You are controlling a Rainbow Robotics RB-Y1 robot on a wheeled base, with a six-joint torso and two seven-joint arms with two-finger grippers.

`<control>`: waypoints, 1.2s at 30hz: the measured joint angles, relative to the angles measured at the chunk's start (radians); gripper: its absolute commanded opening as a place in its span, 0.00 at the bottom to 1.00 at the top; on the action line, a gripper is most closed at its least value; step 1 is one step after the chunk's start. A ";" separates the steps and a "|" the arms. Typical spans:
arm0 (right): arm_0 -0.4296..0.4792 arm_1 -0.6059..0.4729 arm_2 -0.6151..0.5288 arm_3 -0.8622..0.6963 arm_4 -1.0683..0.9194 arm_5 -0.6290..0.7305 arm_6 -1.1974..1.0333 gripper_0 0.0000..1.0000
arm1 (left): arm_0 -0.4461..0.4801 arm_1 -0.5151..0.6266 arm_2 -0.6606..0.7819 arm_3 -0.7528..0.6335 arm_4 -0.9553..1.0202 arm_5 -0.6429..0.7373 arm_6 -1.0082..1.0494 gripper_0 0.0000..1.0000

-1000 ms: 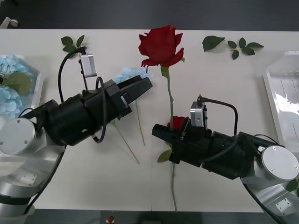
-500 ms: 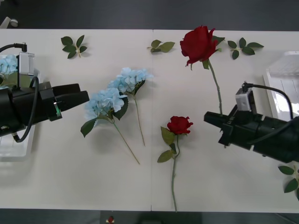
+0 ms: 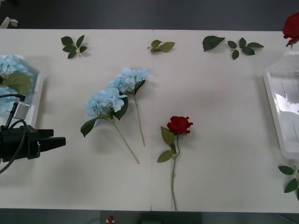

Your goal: Put the red flowers into the right box and the blue flowers into the left box

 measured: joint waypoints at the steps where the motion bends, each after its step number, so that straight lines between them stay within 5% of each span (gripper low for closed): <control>1: 0.000 0.000 -0.006 0.037 0.009 -0.001 -0.014 0.00 | -0.017 0.000 0.000 0.019 -0.017 0.029 0.000 1.00; 11: 0.000 0.000 -0.010 0.224 0.165 -0.001 -0.026 0.00 | -0.111 -0.023 -0.001 -0.004 -0.171 0.115 0.412 1.00; 21: -0.001 0.036 -0.008 0.310 0.277 -0.002 -0.027 0.00 | -0.111 -0.188 -0.018 -0.255 -0.612 0.115 0.922 1.00; 32: -0.127 0.169 -0.003 0.425 0.535 -0.002 -0.027 0.00 | -0.162 -0.196 -0.237 -0.409 -1.093 0.115 1.416 1.00; 36: -0.190 0.176 0.047 0.464 0.557 -0.003 -0.027 0.38 | -0.222 -0.218 -0.328 -0.418 -1.262 0.170 1.474 1.00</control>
